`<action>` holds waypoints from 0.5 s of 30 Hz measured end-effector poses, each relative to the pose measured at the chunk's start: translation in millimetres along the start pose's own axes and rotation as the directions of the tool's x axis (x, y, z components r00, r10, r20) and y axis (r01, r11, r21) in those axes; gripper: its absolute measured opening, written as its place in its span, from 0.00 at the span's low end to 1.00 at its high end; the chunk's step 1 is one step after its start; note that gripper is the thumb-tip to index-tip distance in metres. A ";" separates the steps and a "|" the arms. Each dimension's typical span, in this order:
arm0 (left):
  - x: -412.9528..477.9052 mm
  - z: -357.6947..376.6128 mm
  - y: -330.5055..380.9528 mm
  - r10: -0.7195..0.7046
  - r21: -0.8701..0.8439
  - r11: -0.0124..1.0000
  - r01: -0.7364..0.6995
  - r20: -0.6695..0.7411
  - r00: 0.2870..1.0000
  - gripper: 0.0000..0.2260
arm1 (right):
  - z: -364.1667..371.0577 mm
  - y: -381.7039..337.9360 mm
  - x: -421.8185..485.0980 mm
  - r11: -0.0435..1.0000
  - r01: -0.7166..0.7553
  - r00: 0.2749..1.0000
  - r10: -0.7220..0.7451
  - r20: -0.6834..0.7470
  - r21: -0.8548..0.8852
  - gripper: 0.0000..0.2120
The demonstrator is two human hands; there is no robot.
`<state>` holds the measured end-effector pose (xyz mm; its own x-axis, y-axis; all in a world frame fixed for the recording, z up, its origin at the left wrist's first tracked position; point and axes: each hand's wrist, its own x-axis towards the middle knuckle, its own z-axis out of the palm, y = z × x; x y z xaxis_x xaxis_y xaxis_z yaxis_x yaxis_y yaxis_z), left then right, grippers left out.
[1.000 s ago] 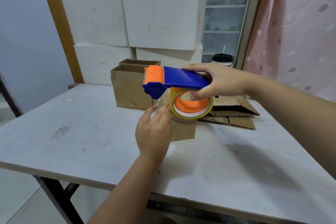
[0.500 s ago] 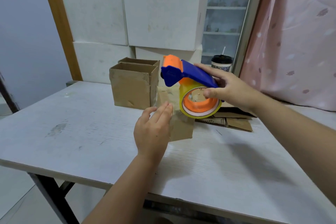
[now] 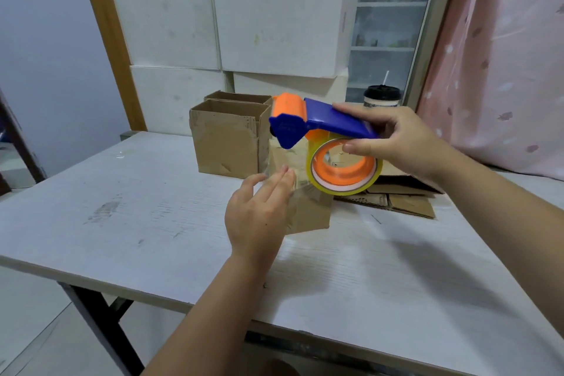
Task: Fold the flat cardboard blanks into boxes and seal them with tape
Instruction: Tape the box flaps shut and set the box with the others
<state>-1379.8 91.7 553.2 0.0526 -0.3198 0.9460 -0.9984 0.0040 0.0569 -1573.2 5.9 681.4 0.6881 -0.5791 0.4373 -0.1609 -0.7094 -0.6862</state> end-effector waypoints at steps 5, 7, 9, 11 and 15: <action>-0.4 -1.7 -2.6 0.045 0.022 0.999 -0.045 -0.022 0.999 0.13 | -18.8 0.0 1.1 0.996 -0.013 0.995 0.022 0.099 -0.090 0.27; -0.4 -1.3 -1.8 0.058 0.013 0.998 -0.057 -0.021 0.998 0.13 | -24.2 4.1 0.5 0.994 -0.030 0.993 0.042 0.113 -0.107 0.29; 0.0 -0.3 -2.2 0.045 0.013 0.999 -0.044 -0.022 0.999 0.13 | -27.4 12.1 0.1 0.993 -0.052 0.994 0.062 0.091 -0.106 0.28; -0.6 0.4 -4.1 0.027 0.018 0.999 -0.026 -0.030 0.999 0.14 | -27.4 25.1 -5.4 0.993 -0.072 0.995 0.078 0.059 -0.093 0.26; -3.2 2.3 -4.9 0.016 -0.002 1.000 -0.016 -0.023 1.000 0.15 | -14.4 58.9 -26.9 0.987 -0.124 0.991 0.129 -0.046 0.101 0.27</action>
<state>-1375.1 90.6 549.2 0.0374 -0.2980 0.9538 -0.9990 0.0105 0.0425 -1611.3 -26.1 637.6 0.6283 -0.6837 0.3712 -0.1732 -0.5880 -0.7901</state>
